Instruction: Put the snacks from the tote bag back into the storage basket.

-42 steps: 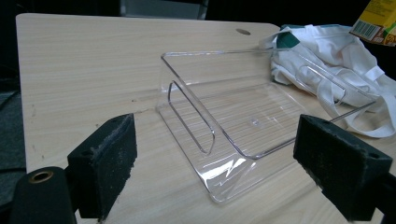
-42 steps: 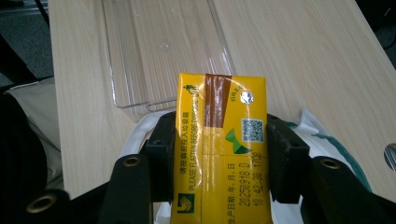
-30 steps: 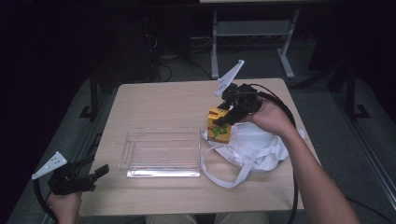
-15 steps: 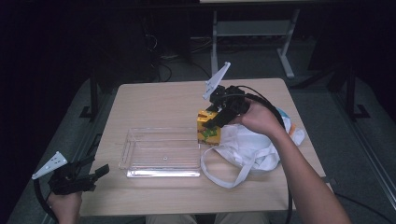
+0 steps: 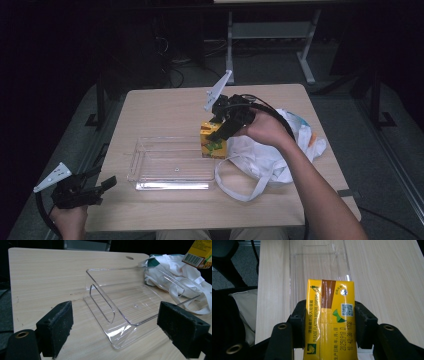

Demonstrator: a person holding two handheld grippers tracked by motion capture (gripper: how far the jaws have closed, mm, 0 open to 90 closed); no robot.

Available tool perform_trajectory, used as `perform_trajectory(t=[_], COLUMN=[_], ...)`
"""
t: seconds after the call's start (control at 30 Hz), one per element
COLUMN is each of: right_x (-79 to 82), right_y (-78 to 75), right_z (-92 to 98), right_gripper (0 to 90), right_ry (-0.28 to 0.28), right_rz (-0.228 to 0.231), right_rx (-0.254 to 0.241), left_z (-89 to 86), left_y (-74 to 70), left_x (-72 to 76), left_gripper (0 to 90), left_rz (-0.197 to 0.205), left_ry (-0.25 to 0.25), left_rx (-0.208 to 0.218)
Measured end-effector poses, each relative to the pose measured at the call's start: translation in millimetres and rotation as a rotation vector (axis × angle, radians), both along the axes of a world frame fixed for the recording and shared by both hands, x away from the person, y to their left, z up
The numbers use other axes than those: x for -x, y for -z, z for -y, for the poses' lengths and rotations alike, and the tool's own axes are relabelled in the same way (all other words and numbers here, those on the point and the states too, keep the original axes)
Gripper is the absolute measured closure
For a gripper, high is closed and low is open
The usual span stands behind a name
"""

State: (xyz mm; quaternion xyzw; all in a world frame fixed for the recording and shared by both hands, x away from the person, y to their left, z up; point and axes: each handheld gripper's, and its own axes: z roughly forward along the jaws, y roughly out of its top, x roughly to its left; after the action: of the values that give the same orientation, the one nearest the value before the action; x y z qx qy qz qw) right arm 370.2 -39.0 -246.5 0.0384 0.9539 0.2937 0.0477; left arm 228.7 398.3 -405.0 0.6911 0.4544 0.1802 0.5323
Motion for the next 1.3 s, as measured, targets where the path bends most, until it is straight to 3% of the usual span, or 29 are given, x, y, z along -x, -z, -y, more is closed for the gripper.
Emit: perform_trajectory(t=[0.73, 1.3], right_x=[6.9, 11.1], right_y=[4.0, 18.0], right_z=[-28.7, -41.2], right_gripper=[52.0, 51.9], right_ry=[-0.058, -0.083], right_rz=[-0.008, -0.028], right_rx=[0.006, 0.012], left_z=[-1.0, -0.9], left_y=[-0.8, -0.7], left_x=[0.3, 0.5], left_gripper=[13.0, 13.0], left_rz=[0.004, 0.005], left_ry=[-0.001, -0.002], left_rx=[-0.002, -0.001])
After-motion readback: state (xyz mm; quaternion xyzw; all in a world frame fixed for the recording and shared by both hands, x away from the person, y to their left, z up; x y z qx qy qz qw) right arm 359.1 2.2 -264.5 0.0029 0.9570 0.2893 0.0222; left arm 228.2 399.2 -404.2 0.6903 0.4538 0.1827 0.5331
